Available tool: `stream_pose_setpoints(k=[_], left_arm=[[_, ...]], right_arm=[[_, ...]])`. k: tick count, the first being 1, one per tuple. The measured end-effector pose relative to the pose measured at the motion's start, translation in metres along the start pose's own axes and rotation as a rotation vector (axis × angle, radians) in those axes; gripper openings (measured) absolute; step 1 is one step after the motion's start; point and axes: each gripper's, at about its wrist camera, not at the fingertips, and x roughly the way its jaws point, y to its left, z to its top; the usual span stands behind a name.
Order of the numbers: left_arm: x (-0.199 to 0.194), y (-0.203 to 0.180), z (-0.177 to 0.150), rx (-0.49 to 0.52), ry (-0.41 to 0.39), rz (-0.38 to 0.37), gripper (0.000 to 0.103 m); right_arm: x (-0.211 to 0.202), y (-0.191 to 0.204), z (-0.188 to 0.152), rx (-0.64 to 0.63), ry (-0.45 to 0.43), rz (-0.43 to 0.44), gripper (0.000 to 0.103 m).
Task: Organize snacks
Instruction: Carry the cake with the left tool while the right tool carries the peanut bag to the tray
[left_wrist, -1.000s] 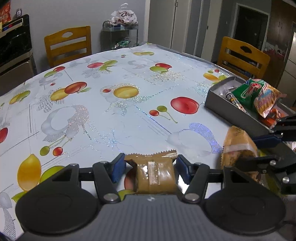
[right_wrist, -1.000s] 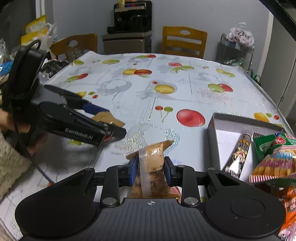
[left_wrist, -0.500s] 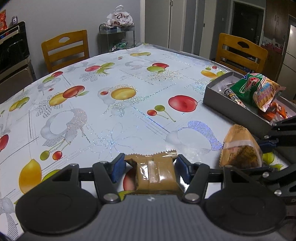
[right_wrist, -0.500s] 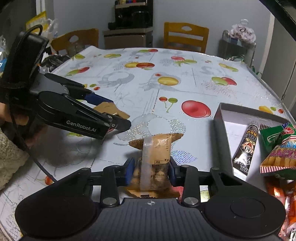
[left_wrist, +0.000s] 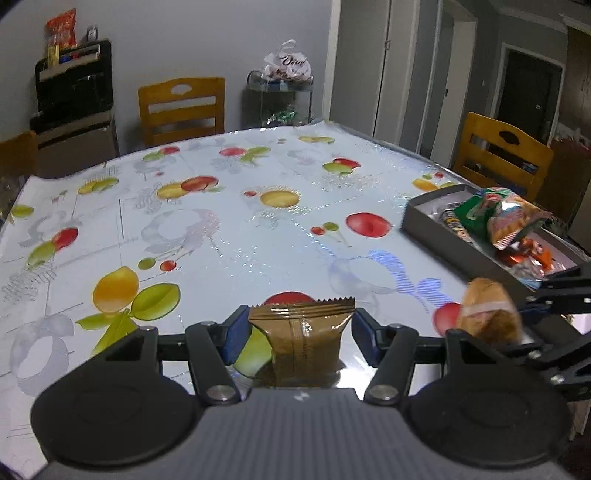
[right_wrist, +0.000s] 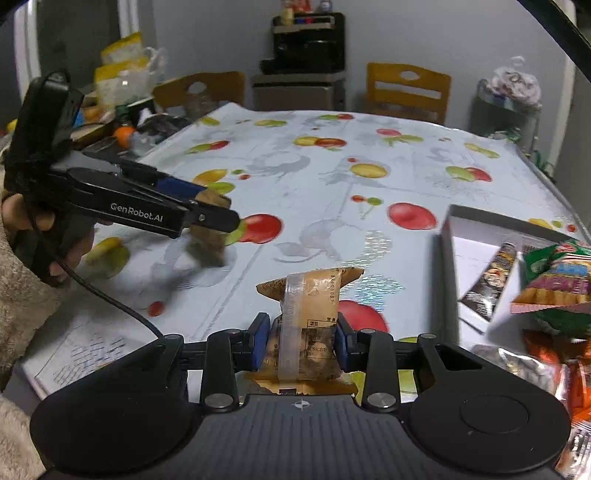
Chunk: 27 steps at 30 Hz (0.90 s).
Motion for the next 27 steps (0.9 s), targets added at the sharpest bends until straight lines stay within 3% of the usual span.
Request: stream_pose_setpoints(k=[3,9,19,27], left_arm=[[-0.011,-0.014,-0.003,0.031,-0.014,0.033,0.058],[-0.02,-0.03,-0.004,0.046,-0.011,0.015,0.058],[-0.018,-0.069,0.025,0.093,-0.062,-0.083,0.058],[-0.004,-0.109,0.054,0.161,-0.084,-0.17,0.058]], right_arm=[[-0.004,0.004,-0.001,-0.009,-0.03,0.021,0.037],[-0.029,-0.003,-0.004,-0.021,-0.088,0.035,0.037],[-0.069,-0.023,-0.019,-0.01,-0.147,0.03,0.037],[-0.098,-0.047,-0.029,0.044,-0.2,-0.033,0.037]])
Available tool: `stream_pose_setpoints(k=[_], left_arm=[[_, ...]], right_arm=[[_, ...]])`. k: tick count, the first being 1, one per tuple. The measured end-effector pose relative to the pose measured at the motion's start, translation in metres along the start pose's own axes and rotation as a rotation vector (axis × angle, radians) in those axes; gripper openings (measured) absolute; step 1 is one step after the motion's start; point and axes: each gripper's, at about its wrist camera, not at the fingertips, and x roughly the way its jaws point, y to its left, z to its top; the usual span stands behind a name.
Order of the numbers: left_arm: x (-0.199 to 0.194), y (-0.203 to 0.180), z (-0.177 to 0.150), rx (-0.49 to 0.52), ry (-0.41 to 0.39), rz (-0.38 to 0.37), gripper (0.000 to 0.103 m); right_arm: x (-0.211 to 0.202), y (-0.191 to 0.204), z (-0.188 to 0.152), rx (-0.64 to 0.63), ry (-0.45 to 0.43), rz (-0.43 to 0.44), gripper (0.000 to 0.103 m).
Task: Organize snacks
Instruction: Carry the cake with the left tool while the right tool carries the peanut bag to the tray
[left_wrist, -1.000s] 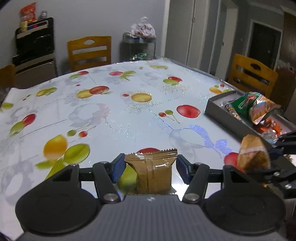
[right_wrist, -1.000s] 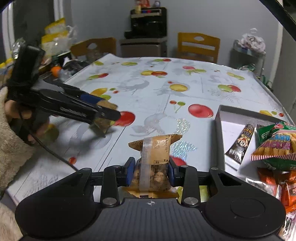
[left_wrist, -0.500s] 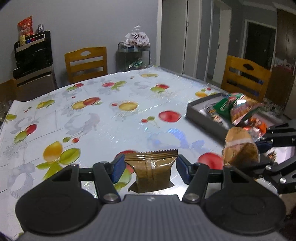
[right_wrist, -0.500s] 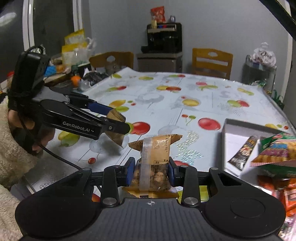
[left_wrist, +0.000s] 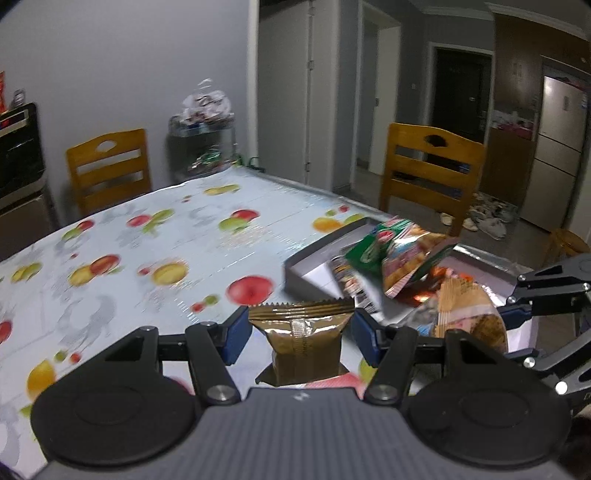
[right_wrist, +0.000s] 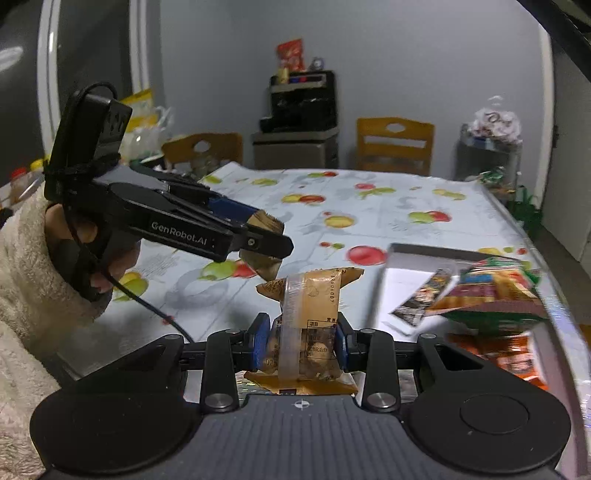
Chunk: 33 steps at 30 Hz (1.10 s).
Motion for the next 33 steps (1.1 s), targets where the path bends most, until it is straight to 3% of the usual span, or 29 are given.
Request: stream_pose_setpoints(k=[7,12,19,33], left_arm=[[0.034,-0.027,0.026,0.034,0.005,-0.058,0.058],[0.062,-0.044,0.037,0.055,0.011,-0.056,0.058],[0.104,-0.051,0.052,0.021,0.022,-0.014,0.058],[0.173,-0.047,0.06,-0.026,0.077,0.068,0.058]], right_arm=[[-0.023,-0.033,-0.006,0.059,-0.048,-0.103,0.037],[-0.032,-0.06,-0.017,0.104,-0.054,-0.166,0.037],[-0.031,-0.087,-0.032,0.157,-0.033,-0.254,0.037],[-0.002,-0.104,-0.037,0.183,0.009,-0.285,0.037]])
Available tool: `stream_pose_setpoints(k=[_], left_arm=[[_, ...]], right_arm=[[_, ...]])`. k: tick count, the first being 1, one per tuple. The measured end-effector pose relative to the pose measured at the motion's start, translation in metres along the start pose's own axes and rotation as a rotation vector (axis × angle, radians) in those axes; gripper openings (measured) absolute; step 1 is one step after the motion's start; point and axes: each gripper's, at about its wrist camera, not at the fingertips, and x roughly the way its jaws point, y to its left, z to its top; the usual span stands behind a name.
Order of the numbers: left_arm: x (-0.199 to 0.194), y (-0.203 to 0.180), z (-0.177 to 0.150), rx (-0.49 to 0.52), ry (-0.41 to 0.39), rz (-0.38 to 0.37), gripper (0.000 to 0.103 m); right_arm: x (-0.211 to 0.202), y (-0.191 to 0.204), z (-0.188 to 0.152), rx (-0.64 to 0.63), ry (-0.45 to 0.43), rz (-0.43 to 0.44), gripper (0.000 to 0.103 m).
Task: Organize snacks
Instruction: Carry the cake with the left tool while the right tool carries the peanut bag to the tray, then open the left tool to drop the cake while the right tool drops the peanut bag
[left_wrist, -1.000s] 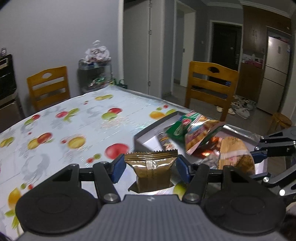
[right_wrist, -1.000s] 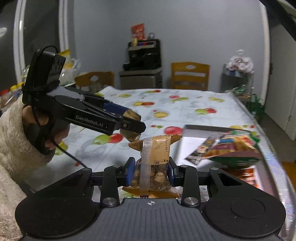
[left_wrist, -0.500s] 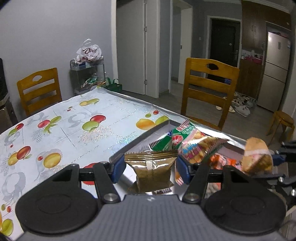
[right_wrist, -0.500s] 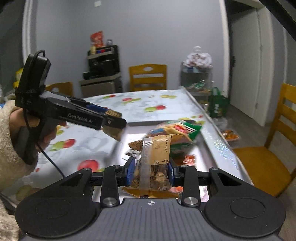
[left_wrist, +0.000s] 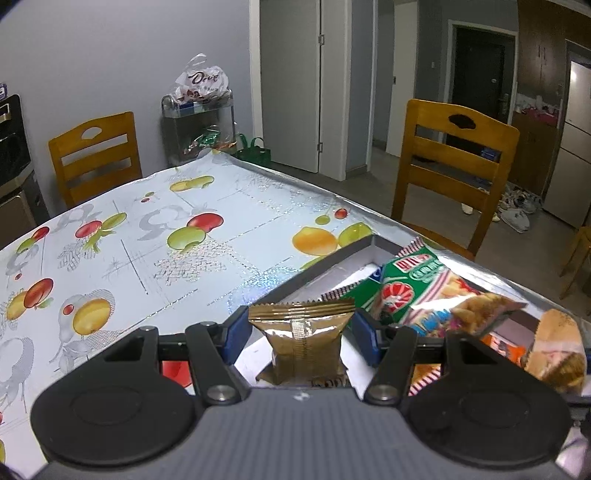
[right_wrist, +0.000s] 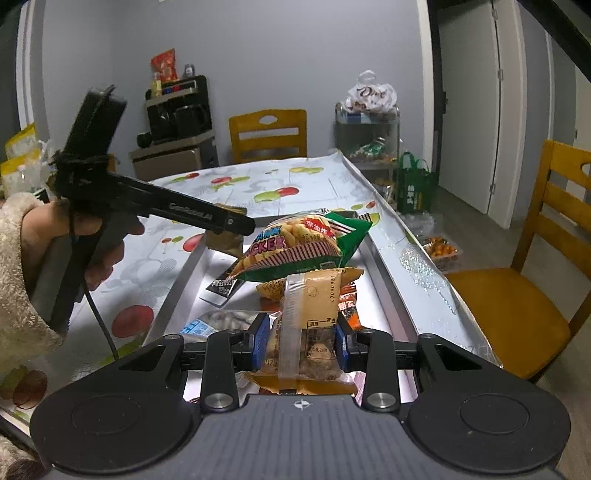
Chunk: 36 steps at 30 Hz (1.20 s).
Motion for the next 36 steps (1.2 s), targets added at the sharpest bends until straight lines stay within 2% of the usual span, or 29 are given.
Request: stream_pose_setpoints(k=[8,17,18,20,24,25,29,35,36], left_arm=[[0.02,0.005,-0.002,-0.034,0.026,0.001,0.058],[0.017,0.009,-0.005,-0.046,0.011,0.005,0.06],[0.017,0.009,-0.004,-0.046,0.008,0.011,0.061],[0.014,0.011,-0.005,-0.05,0.002,0.021,0.074],[0.007,0.015,-0.004,-0.062,-0.018,0.02,0.081],[0.005,0.016,-0.004,-0.064,-0.017,0.019,0.085],[-0.003,0.019,-0.004,-0.068,-0.025,0.014,0.087],[-0.016,0.024,-0.006,-0.08,-0.032,-0.005,0.09],[-0.019,0.025,-0.007,-0.082,-0.036,-0.008,0.091]], right_arm=[[0.011,0.002,-0.002,0.0,0.023,0.008,0.037],[0.018,-0.001,-0.002,0.022,0.029,0.003,0.037],[0.018,-0.001,-0.002,0.021,0.028,0.004,0.037],[0.017,0.0,-0.001,0.021,0.023,0.004,0.037],[0.018,0.001,0.001,0.017,0.018,0.003,0.037],[0.018,0.001,0.001,0.016,0.019,0.006,0.037],[0.017,0.006,0.003,0.008,0.012,0.018,0.038],[0.006,0.009,0.01,0.023,-0.023,0.012,0.064],[0.004,0.009,0.01,0.027,-0.031,0.007,0.075]])
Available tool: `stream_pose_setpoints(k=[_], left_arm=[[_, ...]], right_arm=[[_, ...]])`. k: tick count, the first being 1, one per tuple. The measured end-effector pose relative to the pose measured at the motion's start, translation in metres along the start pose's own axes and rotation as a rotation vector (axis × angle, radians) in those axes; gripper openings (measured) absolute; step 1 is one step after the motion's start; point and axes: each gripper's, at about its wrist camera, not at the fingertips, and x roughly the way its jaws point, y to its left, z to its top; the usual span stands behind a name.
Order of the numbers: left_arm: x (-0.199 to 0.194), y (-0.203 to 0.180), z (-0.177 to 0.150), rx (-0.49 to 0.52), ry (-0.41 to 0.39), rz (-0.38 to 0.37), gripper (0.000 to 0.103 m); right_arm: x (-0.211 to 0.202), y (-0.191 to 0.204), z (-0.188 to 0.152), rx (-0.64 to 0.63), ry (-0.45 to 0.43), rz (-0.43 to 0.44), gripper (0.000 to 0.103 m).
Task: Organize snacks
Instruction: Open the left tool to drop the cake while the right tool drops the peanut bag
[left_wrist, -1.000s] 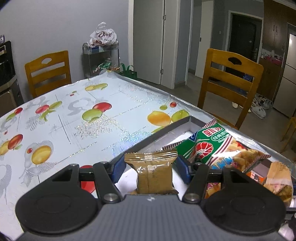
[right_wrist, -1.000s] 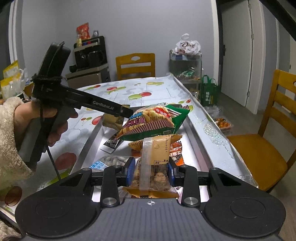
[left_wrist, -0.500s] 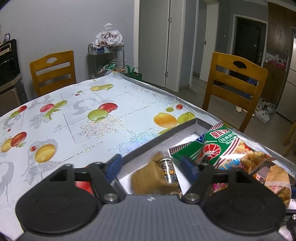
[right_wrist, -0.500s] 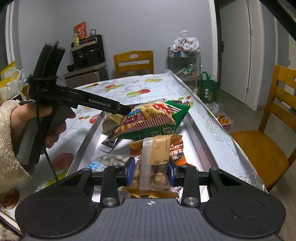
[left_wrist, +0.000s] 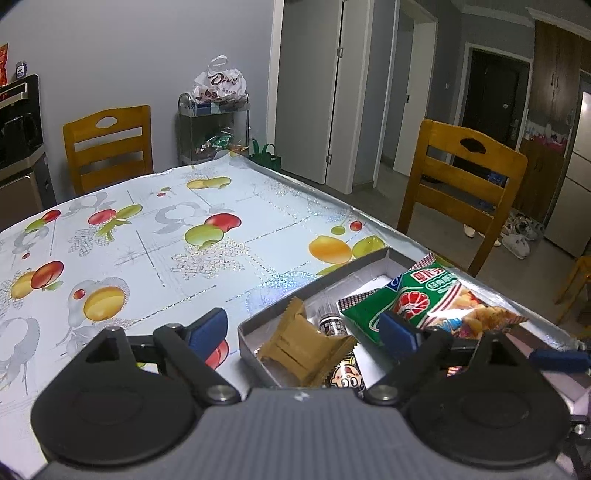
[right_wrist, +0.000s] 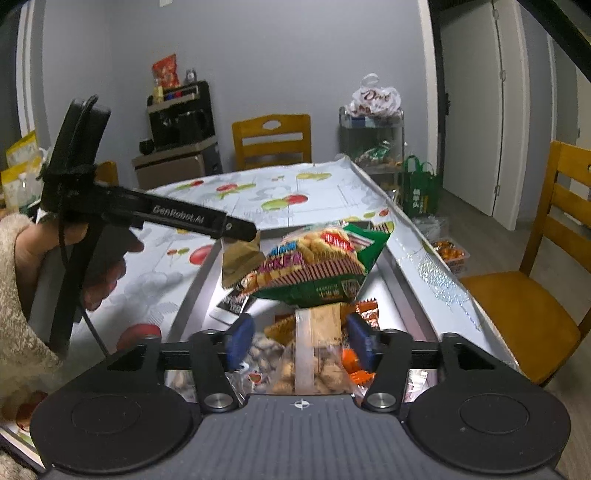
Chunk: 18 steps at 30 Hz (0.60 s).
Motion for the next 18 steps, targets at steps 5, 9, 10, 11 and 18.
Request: stream_pose_setpoints(k=[5,9,10,11,18], left_arm=[[-0.021,0.004,-0.006,0.009,-0.011,-0.041,0.095],[-0.042,0.009,-0.014,0.023,-0.027,-0.064,0.096],[-0.048,0.011,-0.017,0.028,-0.03,-0.072,0.097],[-0.054,0.014,-0.02,0.033,-0.032,-0.08,0.097],[-0.09,0.031,-0.05,0.121,-0.034,-0.14,0.099]], right_arm=[[-0.01,0.008,0.005,0.001,-0.03,-0.035,0.1],[-0.015,0.019,0.005,-0.03,-0.019,-0.092,0.103],[-0.017,0.021,0.004,-0.033,-0.013,-0.102,0.103],[-0.018,0.024,0.004,-0.036,-0.008,-0.111,0.103],[-0.043,0.053,-0.008,-0.005,-0.009,-0.229,0.103]])
